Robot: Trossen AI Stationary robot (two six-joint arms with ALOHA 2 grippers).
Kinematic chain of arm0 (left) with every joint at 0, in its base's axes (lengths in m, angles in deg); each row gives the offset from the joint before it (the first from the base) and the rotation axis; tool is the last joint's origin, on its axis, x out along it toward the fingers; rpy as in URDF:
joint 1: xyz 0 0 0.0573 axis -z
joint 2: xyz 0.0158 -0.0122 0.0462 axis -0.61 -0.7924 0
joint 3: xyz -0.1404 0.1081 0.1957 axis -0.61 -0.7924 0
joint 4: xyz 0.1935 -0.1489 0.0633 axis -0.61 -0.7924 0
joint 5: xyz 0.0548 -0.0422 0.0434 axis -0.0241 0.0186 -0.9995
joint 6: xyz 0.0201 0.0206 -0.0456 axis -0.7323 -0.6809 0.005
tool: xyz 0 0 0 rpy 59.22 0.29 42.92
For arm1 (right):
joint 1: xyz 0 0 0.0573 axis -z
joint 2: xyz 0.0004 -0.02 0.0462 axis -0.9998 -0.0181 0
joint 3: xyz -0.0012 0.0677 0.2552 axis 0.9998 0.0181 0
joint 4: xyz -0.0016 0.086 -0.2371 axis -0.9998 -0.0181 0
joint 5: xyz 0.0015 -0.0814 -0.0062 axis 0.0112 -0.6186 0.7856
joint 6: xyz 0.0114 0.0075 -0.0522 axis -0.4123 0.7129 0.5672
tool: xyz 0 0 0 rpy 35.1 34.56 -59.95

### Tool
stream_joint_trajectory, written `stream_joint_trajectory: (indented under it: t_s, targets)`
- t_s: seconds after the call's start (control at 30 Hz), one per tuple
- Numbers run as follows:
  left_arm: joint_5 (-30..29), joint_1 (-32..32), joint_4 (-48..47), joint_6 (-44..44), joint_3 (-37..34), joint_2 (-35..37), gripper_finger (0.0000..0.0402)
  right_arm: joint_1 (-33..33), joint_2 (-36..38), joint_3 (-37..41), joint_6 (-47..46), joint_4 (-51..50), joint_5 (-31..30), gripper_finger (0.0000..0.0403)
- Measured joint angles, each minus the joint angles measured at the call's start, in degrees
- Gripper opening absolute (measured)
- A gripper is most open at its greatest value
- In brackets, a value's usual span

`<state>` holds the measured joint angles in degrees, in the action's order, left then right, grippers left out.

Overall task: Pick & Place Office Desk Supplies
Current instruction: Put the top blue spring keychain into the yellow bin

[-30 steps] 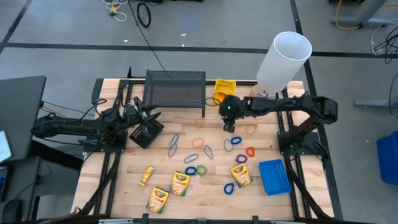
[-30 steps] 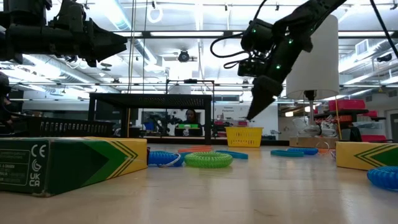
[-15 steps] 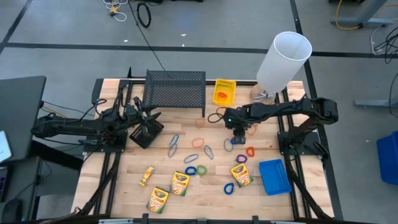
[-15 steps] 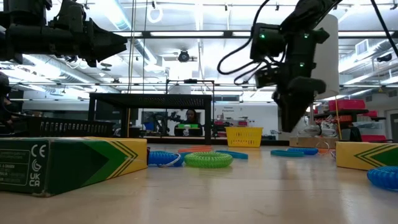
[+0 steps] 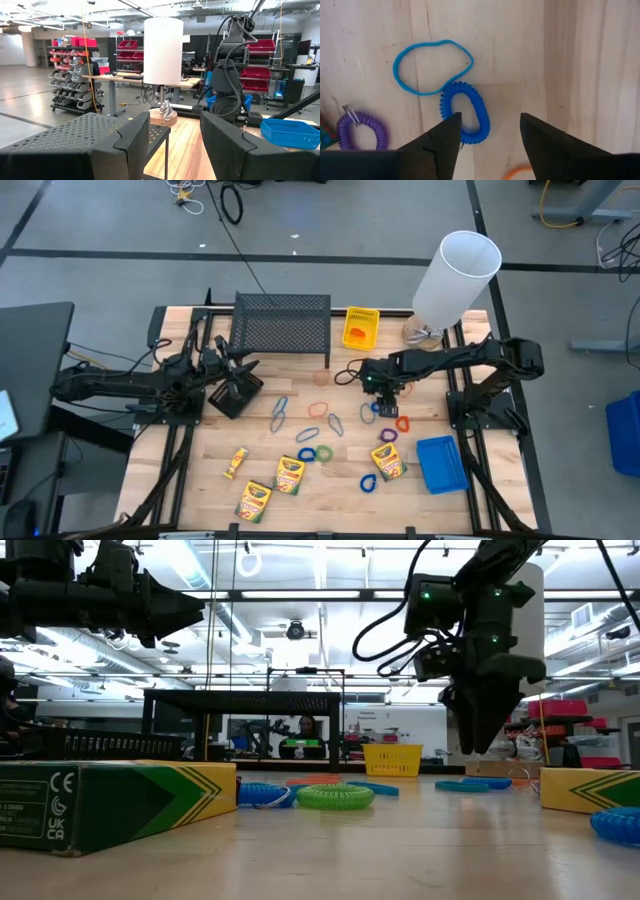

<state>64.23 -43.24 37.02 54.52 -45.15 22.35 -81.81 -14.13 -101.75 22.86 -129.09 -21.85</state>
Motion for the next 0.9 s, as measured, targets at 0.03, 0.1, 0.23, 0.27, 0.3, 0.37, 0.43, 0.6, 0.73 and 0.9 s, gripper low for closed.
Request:
stream_joint_trajectory:
  t_s: [0.03,0.1,0.23,0.27,0.3,0.37,0.43,0.6,0.73,0.9]
  targets:
    - [0.0,0.0,0.0,-0.01,0.0,-0.01,0.0181,0.02,0.0,0.02,0.01,0.61,0.0,0.0212]
    - [0.01,0.0,0.0,0.0,0.0,-0.01,0.0181,0.02,0.0,0.42,0.14,2.28,-0.02,0.0212]
    - [0.0,0.0,-0.02,0.0,0.0,-0.01,0.0181,0.02,-0.02,2.15,1.05,3.16,0.07,0.0212]
    - [0.0,0.0,0.0,0.0,0.0,-0.01,0.0181,0.02,-0.02,2.47,1.04,3.14,0.02,0.0212]
    - [0.02,0.0,0.0,0.0,0.0,-0.01,0.0181,0.02,-0.02,2.75,1.04,3.16,-0.08,0.0212]
    - [0.01,0.0,0.0,0.0,0.0,0.0,0.0181,0.02,-0.02,3.28,1.04,3.47,-0.18,0.0212]
    - [0.0,0.0,0.0,-0.02,0.02,-0.01,0.0181,0.02,-0.1,4.26,1.06,4.72,-0.75,0.0212]
    - [0.0,0.0,0.0,0.02,0.0,-0.01,0.0181,0.02,-1.66,6.5,1.65,6.94,-1.53,0.0212]
    - [-0.02,-0.02,0.02,0.02,0.02,-0.01,0.0181,-0.33,-3.54,6.67,1.58,7.13,-2.05,0.0206]
    - [-0.11,-0.02,0.0,0.14,0.02,-0.01,0.0181,-1.84,-5.75,6.49,1.75,7.69,-3.0,0.018]
